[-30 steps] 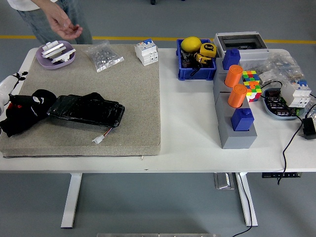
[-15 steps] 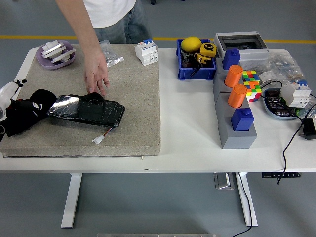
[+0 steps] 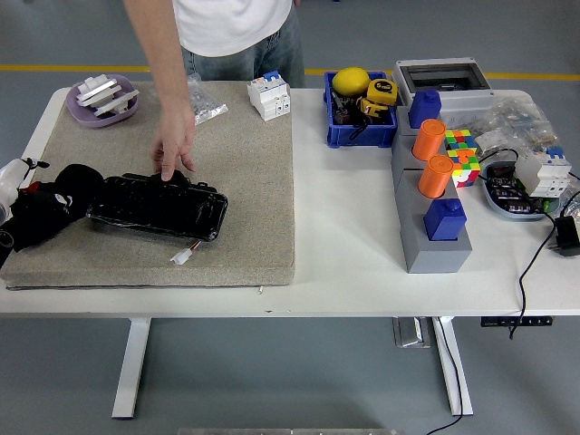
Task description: Pick the rag up,wipe the panel,place it on the desk
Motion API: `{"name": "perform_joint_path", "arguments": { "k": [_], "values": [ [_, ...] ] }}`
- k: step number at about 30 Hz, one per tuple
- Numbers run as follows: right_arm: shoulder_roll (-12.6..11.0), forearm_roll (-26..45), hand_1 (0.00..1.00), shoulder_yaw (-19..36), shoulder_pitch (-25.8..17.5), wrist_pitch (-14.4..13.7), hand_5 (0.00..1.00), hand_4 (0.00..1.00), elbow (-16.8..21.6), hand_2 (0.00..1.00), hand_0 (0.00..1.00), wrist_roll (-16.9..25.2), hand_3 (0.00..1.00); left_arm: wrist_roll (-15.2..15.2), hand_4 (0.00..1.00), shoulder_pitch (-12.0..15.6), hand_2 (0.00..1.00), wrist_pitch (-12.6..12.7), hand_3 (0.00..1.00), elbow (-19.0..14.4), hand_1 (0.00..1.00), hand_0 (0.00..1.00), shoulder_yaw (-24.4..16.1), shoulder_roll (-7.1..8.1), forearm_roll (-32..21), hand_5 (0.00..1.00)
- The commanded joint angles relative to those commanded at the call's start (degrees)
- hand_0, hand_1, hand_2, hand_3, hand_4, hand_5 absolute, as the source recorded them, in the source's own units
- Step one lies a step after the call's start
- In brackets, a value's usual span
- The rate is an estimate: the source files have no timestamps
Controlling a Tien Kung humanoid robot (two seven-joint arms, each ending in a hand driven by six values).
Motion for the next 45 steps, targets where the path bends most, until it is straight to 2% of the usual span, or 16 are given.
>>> {"name": "perform_joint_path", "arguments": {
  "k": [1,6,7,12,13,18,19,24,25,30,31,36,37,38,42,45],
  "values": [
    [0.01,-0.11,0.623,0.18,-0.02,-0.04,0.423,0.9,0.0,0.624,0.751,0.01,0.56,-0.06,0.864,0.0,0.868,0.07,0.808,0.06,0.853,0.603,0.14,-0.05,-0.11,0.193],
    [-0.07,-0.46,0.623,0.76,0.07,-0.31,0.423,0.9,0.01,0.624,0.751,0.08,0.56,-0.52,0.864,0.02,0.868,1.51,0.808,0.3,0.853,0.603,1.18,-0.36,-0.75,0.193],
    [-0.09,-0.61,0.622,0.93,0.12,-0.38,0.422,0.899,0.05,0.623,0.75,0.11,0.559,-0.7,0.824,-0.03,0.815,1.92,0.676,0.37,0.772,0.447,1.47,-0.43,-0.82,0.159],
    [-0.03,-1.23,0.622,1.89,0.23,-0.65,0.422,0.899,0.08,0.623,0.75,0.25,0.559,-1.43,0.824,-0.13,0.815,4.39,0.676,1.14,0.772,0.447,2.17,-0.82,-1.18,0.159],
    [-0.01,-1.28,0.623,2.04,0.25,-0.7,0.422,0.899,0.07,0.624,0.75,0.28,0.559,-1.41,0.617,-0.12,0.708,4.95,0.581,1.3,0.649,0.352,2.26,-0.9,-1.22,0.002],
    [0.0,-1.55,0.623,2.77,0.27,-0.8,0.422,0.899,-0.07,0.624,0.75,0.24,0.559,-1.36,0.617,-0.04,0.708,7.56,0.581,1.75,0.649,0.352,2.6,-1.12,-1.24,0.002],
    [0.0,-1.65,0.621,2.93,0.27,-0.82,0.419,0.901,-0.08,0.624,0.75,0.24,0.559,-1.32,0.388,-0.01,0.598,7.93,0.542,1.77,0.524,0.297,2.63,-1.15,-1.18,0.002],
    [-0.11,-2.34,0.621,4.39,0.26,-1.2,0.419,0.901,-0.19,0.624,0.75,0.31,0.559,-0.7,0.388,0.05,0.598,9.68,0.542,2.24,0.524,0.297,3.22,-1.34,-0.93,0.002],
    [-0.11,-2.4,0.622,4.52,0.26,-1.24,0.418,0.901,-0.21,0.624,0.75,0.32,0.56,-0.64,0.279,0.05,0.584,10.01,0.523,2.36,0.5,0.262,3.41,-1.37,-0.91,0.002],
    [-0.01,-2.67,0.622,5.15,0.24,-1.38,0.418,0.901,-0.32,0.624,0.75,0.44,0.56,-0.16,0.279,0.46,0.584,11.0,0.523,2.59,0.5,0.262,3.94,-1.62,-0.97,0.002],
    [0.0,-2.63,0.622,5.09,0.23,-1.38,0.419,0.901,-0.33,0.625,0.75,0.45,0.561,-0.17,0.191,0.55,0.569,11.2,0.504,2.52,0.481,0.242,4.0,-1.65,-0.97,0.002],
    [0.05,-2.59,0.622,5.19,0.14,-1.42,0.419,0.901,-0.43,0.625,0.75,0.5,0.561,-0.05,0.191,1.76,0.569,12.85,0.504,0.34,0.481,0.242,3.18,-1.94,-0.15,0.002],
    [0.04,-2.57,0.621,5.19,0.13,-1.43,0.418,0.902,-0.43,0.625,0.75,0.51,0.562,-0.05,0.132,1.98,0.568,12.99,0.494,-0.16,0.472,0.235,2.93,-1.98,-0.01,0.002],
    [0.03,-2.55,0.621,5.2,0.14,-1.46,0.418,0.902,-0.44,0.625,0.75,0.52,0.562,-0.02,0.132,2.32,0.568,13.12,0.494,-0.93,0.472,0.235,2.48,-2.03,0.27,0.002],
    [0.04,-2.58,0.621,5.22,0.15,-1.52,0.418,0.902,-0.41,0.625,0.75,0.59,0.562,0.34,0.132,4.3,0.568,13.41,0.494,-5.47,0.472,0.235,-0.25,-2.07,2.59,0.002],
    [0.07,-2.38,0.621,4.98,0.08,-1.46,0.419,0.904,-0.43,0.626,0.75,0.6,0.562,0.75,0.129,6.21,0.565,13.82,0.491,-10.69,0.47,0.233,-2.22,-1.63,5.49,0.002]
  ]
}}
